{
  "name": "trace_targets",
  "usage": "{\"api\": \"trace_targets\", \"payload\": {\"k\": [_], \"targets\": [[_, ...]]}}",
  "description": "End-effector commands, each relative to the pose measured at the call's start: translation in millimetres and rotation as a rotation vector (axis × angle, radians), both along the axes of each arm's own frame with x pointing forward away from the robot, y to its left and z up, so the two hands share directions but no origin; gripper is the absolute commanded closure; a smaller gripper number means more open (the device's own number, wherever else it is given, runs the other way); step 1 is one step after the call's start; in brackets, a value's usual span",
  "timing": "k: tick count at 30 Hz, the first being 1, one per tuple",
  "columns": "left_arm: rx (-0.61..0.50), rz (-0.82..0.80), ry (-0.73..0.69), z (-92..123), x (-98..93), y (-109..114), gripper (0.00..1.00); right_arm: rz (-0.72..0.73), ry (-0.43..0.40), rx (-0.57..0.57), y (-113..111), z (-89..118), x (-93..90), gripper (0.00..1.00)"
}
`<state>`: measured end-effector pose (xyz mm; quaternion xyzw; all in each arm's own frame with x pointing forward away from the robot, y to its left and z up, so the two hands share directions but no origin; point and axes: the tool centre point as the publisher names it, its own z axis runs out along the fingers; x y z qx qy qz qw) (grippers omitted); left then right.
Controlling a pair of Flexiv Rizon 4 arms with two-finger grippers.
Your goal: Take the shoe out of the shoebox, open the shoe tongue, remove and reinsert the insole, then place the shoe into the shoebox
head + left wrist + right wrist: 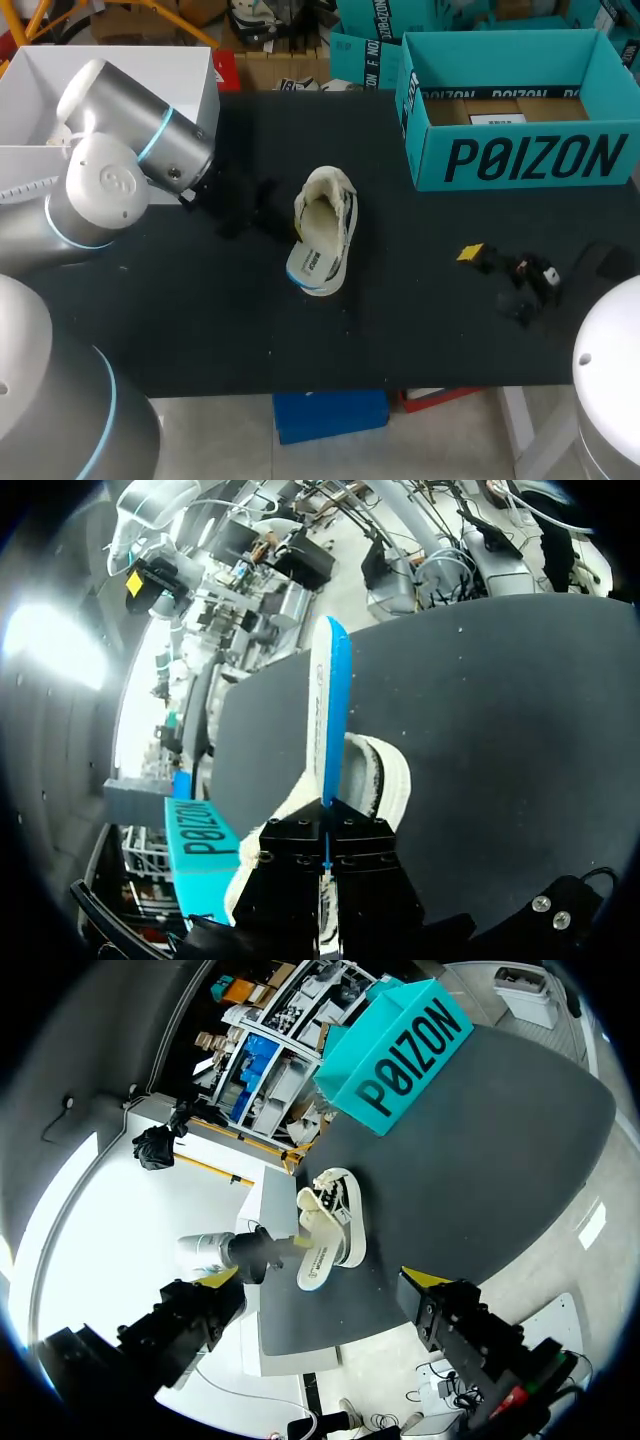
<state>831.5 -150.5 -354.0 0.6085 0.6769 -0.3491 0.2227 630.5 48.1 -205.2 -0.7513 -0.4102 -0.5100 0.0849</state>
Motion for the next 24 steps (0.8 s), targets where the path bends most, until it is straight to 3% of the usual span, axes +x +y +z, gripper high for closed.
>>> {"api": "trace_targets", "payload": {"k": [1,24], "targets": [[0.008,0.011,-0.014,-2,1.4,1,1.0,0.532,0.338,0.103,-4,-1,-0.5,0.0],[0.048,0.07,-0.056,-8,31.0,-7,1.0,0.532,0.338,0.103,-4,-1,-0.5,0.0]]}}
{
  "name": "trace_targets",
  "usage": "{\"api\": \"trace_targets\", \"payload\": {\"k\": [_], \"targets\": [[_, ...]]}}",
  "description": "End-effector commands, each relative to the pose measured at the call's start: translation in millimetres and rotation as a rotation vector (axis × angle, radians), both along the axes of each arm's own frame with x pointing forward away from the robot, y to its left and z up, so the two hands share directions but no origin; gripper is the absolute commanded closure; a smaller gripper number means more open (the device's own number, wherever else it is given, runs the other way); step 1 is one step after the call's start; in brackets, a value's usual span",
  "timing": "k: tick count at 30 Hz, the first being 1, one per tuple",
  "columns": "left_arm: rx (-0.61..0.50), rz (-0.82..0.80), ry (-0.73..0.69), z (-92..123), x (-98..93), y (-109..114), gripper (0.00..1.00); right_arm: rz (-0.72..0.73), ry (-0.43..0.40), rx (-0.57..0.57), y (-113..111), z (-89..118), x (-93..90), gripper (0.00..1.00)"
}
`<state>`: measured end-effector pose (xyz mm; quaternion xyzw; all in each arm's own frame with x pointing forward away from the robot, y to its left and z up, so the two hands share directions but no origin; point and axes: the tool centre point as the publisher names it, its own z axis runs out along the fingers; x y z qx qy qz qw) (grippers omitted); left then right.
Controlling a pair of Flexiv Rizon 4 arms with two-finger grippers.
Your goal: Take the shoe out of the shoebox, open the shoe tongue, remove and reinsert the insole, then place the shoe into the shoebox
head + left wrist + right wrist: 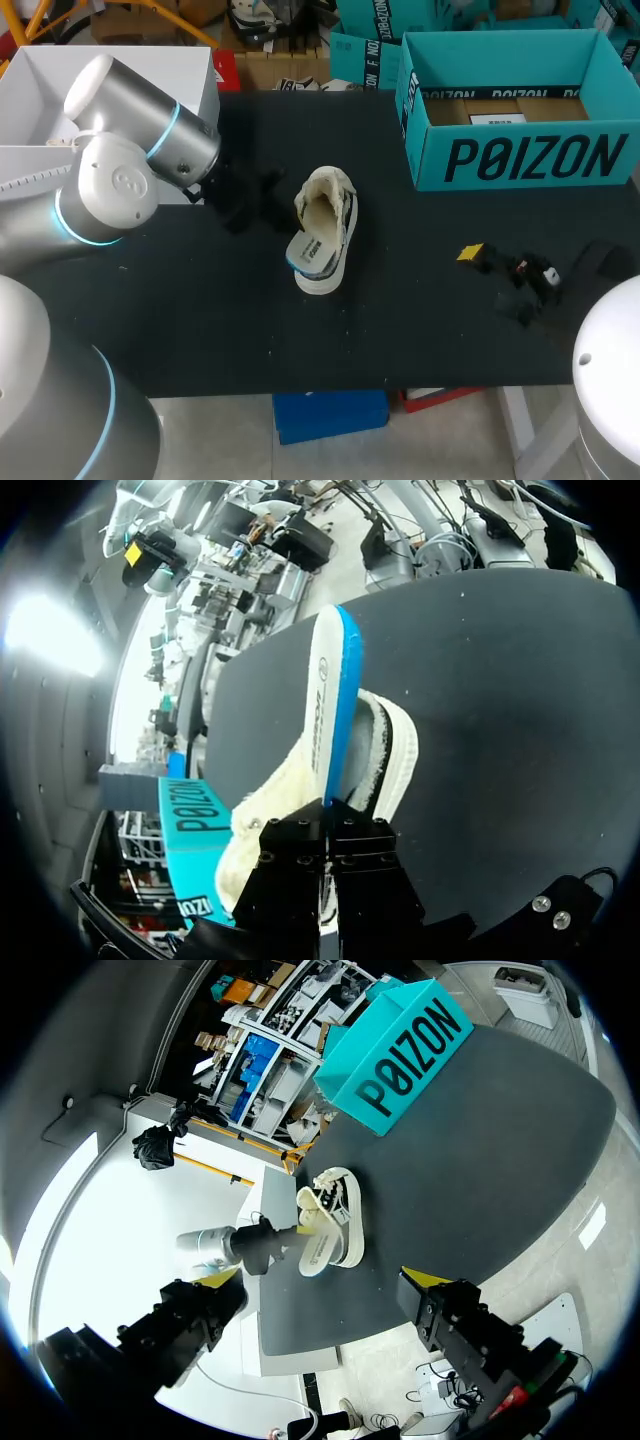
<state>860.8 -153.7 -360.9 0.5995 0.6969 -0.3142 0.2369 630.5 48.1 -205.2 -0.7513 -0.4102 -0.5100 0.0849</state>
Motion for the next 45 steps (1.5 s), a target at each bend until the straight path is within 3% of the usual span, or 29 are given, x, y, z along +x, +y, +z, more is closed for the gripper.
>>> {"api": "trace_targets", "payload": {"k": [1,5,6,7,10,29,30,31,32,45], "targets": [[0.007,0.009,-0.011,-1,2.2,-4,1.0,0.532,0.338,0.103,-4,-1,-0.5,0.0],[-0.002,0.009,-0.014,1,1.3,-7,1.0,0.532,0.338,0.103,-4,-1,-0.5,0.0],[-0.005,0.007,-0.014,2,-0.1,-8,0.89,0.532,0.338,0.103,-4,-1,-0.5,0.0],[-0.01,0.002,-0.013,3,-2.1,-9,0.65,0.532,0.338,0.103,-4,-1,-0.5,0.0],[-0.021,-0.006,-0.006,5,-6.6,-9,0.61,0.532,0.338,0.103,-4,-1,-0.5,0.0],[-0.057,-0.082,0.056,20,-46.9,-10,0.67,0.532,0.338,0.103,-4,-1,-0.5,0.0],[-0.056,-0.084,0.058,19,-47.7,-10,0.69,0.532,0.338,0.103,-4,-1,-0.5,0.0],[-0.053,-0.087,0.064,18,-48.5,-10,0.8,0.532,0.338,0.103,-4,-1,-0.5,0.0],[-0.052,-0.088,0.069,17,-49.1,-10,1.0,0.532,0.338,0.103,-4,-1,-0.5,0.0],[-0.034,-0.093,0.079,9,-41.8,-12,1.0,0.532,0.338,0.103,-4,-1,-0.5,0.0]]}}
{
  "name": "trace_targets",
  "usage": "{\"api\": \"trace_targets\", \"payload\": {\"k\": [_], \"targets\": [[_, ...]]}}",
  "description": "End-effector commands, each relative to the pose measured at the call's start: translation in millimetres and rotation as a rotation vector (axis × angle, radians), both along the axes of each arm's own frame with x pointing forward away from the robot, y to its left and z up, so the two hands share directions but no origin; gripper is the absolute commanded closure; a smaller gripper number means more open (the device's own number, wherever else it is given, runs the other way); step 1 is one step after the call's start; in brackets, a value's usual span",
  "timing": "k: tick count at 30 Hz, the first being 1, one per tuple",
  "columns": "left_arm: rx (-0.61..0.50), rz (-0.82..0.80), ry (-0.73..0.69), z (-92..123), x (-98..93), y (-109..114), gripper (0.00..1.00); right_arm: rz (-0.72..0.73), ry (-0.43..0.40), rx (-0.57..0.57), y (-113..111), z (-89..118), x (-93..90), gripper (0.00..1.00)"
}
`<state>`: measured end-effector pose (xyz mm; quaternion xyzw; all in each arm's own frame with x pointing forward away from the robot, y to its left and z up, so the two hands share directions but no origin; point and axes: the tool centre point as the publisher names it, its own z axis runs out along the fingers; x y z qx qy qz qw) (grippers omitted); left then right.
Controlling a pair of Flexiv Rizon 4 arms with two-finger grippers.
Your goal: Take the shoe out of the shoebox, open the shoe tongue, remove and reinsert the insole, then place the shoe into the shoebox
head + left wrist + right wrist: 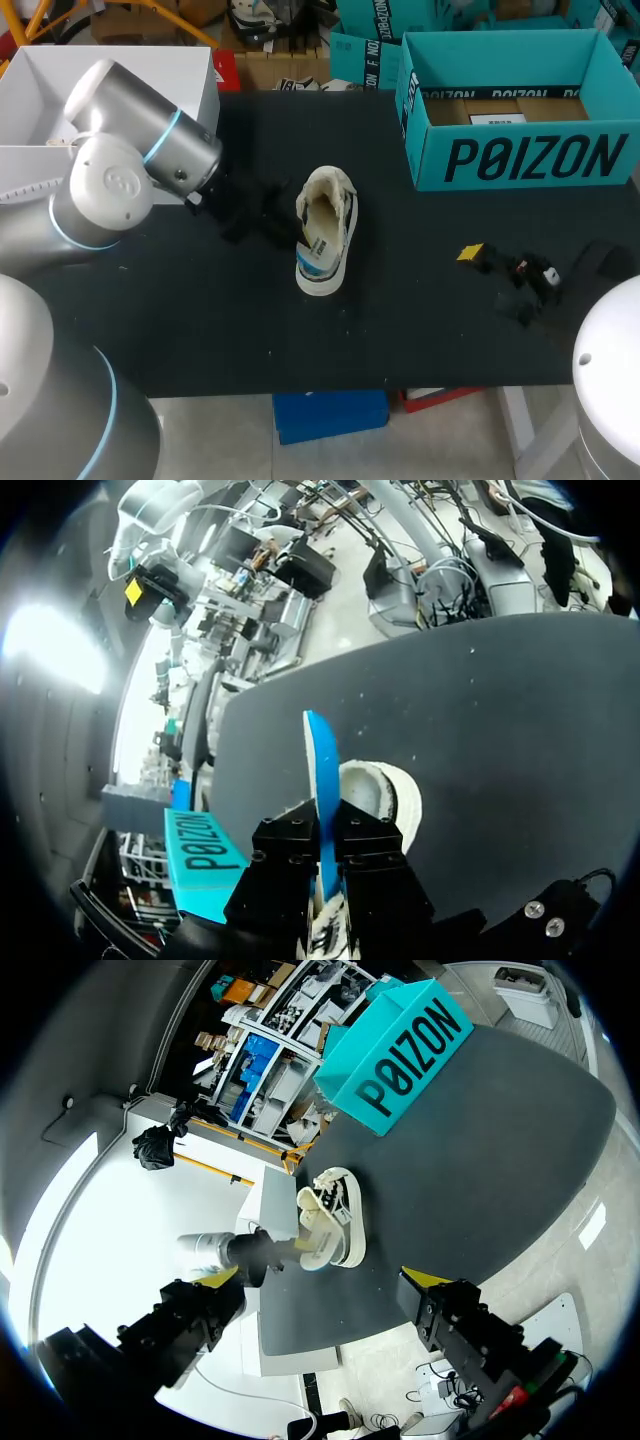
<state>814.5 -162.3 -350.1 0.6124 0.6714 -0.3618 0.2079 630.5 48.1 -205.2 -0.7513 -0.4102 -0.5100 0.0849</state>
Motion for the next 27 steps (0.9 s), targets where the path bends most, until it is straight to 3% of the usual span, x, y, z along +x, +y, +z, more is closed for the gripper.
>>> {"api": "trace_targets", "payload": {"k": [1,27], "targets": [[0.009,-0.005,0.0,-2,5.2,-4,1.0,0.532,0.338,0.103,-4,-1,-0.5,0.0],[0.07,0.033,-0.043,-18,40.3,-8,1.0,0.532,0.338,0.103,-4,-1,-0.5,0.0]]}}
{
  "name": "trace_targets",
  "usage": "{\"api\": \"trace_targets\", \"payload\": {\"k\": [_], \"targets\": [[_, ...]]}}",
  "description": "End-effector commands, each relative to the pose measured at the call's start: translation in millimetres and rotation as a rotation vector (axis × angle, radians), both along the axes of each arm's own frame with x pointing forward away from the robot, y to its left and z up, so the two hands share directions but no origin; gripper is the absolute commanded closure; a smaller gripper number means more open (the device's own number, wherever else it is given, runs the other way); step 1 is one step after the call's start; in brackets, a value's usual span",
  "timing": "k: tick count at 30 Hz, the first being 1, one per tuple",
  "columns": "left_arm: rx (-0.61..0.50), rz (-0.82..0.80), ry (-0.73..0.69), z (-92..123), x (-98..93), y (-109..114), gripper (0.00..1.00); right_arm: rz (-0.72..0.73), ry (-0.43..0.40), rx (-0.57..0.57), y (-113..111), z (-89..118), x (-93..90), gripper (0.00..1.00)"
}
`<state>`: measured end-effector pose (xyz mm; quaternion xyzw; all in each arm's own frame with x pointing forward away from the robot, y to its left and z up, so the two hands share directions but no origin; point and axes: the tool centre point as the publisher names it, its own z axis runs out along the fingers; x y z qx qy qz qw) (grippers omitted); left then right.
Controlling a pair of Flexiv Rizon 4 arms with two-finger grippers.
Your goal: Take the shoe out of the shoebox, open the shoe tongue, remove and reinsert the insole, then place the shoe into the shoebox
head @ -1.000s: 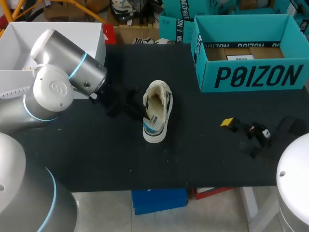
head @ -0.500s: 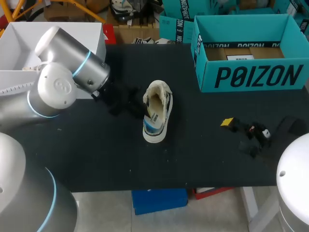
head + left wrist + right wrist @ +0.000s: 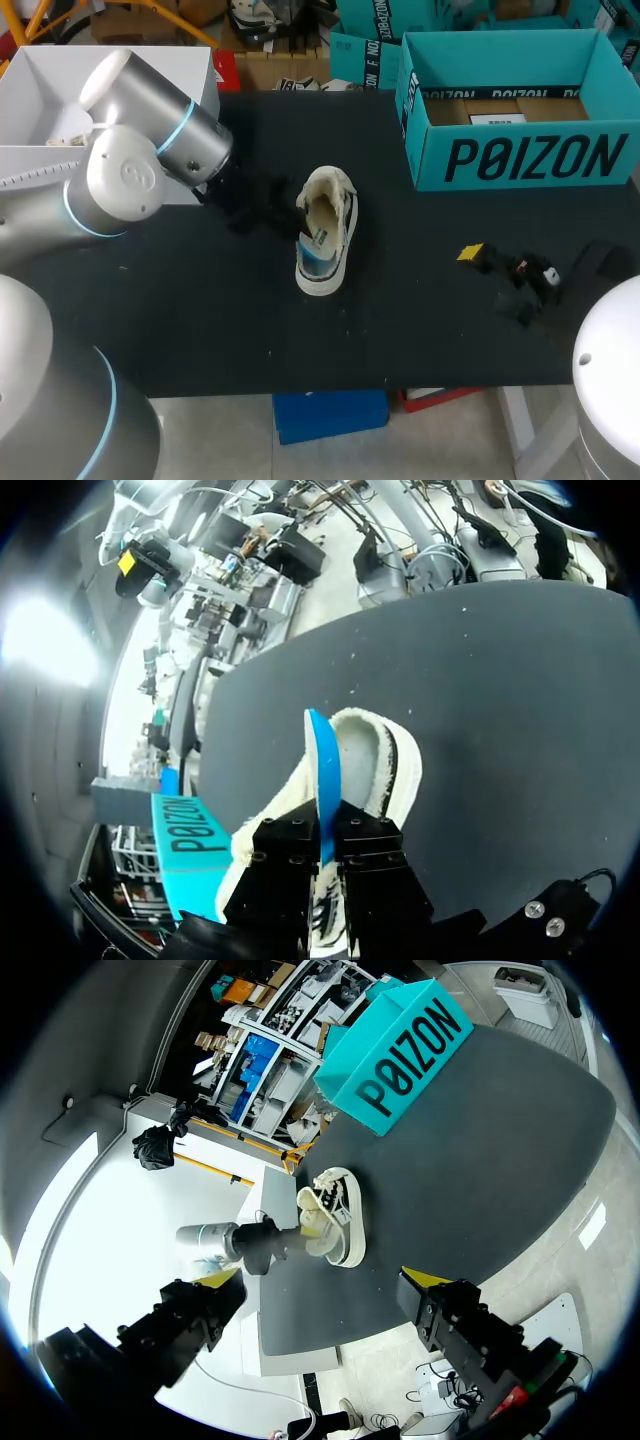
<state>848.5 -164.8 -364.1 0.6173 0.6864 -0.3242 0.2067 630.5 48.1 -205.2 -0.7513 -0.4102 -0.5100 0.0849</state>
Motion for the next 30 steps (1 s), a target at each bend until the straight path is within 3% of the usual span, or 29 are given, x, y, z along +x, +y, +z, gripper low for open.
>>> {"api": "trace_targets", "payload": {"k": [1,14,15,16,17,23,30], "targets": [[0.005,0.011,-0.002,-4,8.0,-5,1.0,0.532,0.338,0.103,-4,-1,-0.5,0.0],[0.006,0.022,-0.01,-2,13.0,-10,1.0,0.532,0.338,0.103,-4,-1,-0.5,0.0],[0.004,0.022,-0.01,-1,11.4,-9,0.94,0.532,0.338,0.103,-4,-1,-0.5,0.0],[0.001,0.022,-0.008,-1,9.8,-9,0.78,0.532,0.338,0.103,-4,-1,-0.5,0.0],[-0.005,0.021,-0.004,0,8.1,-8,0.69,0.532,0.338,0.103,-4,-1,-0.5,0.0],[-0.038,0.008,0.013,9,-3.3,-8,0.57,0.532,0.338,0.103,-4,-1,-0.5,0.0],[-0.069,-0.011,0.023,19,-16.3,-9,0.58,0.532,0.338,0.103,-4,-1,-0.5,0.0]]}}
